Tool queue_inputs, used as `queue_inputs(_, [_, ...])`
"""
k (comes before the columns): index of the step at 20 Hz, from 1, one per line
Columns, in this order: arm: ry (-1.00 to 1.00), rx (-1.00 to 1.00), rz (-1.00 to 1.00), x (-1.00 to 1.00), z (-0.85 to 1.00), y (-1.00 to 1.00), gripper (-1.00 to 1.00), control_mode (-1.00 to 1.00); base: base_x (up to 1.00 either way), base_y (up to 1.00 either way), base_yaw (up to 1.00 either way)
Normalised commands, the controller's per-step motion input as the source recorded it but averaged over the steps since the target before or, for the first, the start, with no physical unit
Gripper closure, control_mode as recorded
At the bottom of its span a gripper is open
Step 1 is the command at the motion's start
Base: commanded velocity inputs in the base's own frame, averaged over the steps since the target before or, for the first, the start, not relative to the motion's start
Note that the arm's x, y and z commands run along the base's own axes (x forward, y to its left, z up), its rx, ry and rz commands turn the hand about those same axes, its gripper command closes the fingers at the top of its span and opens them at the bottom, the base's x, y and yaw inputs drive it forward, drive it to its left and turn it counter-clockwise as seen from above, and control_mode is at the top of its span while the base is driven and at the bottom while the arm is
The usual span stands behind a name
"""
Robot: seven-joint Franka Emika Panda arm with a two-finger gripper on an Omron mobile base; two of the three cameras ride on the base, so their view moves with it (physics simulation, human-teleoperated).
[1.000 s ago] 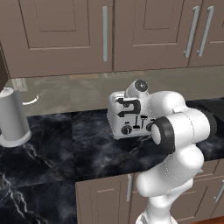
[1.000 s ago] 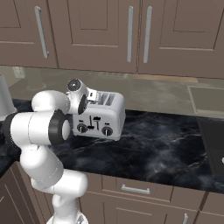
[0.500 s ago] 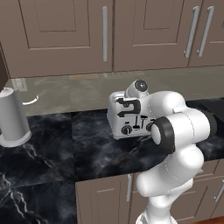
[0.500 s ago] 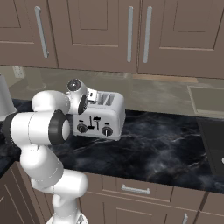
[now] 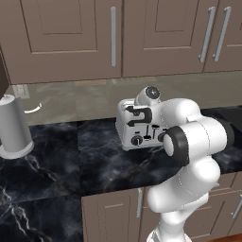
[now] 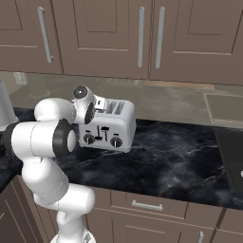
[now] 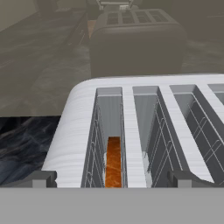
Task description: Start the toaster. Once the lever pops up, take the bread to the plate on the dining counter.
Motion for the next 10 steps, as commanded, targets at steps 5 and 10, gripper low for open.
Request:
queue_inputs(5, [0.0,0.0,0.0,0.0,0.0,0.0,-1.0,-1.0,0.0,0.0,0.0])
queue_inputs(10, [0.0,0.0,0.0,0.0,0.0,0.0,-1.0,-1.0,0.0,0.0,0.0])
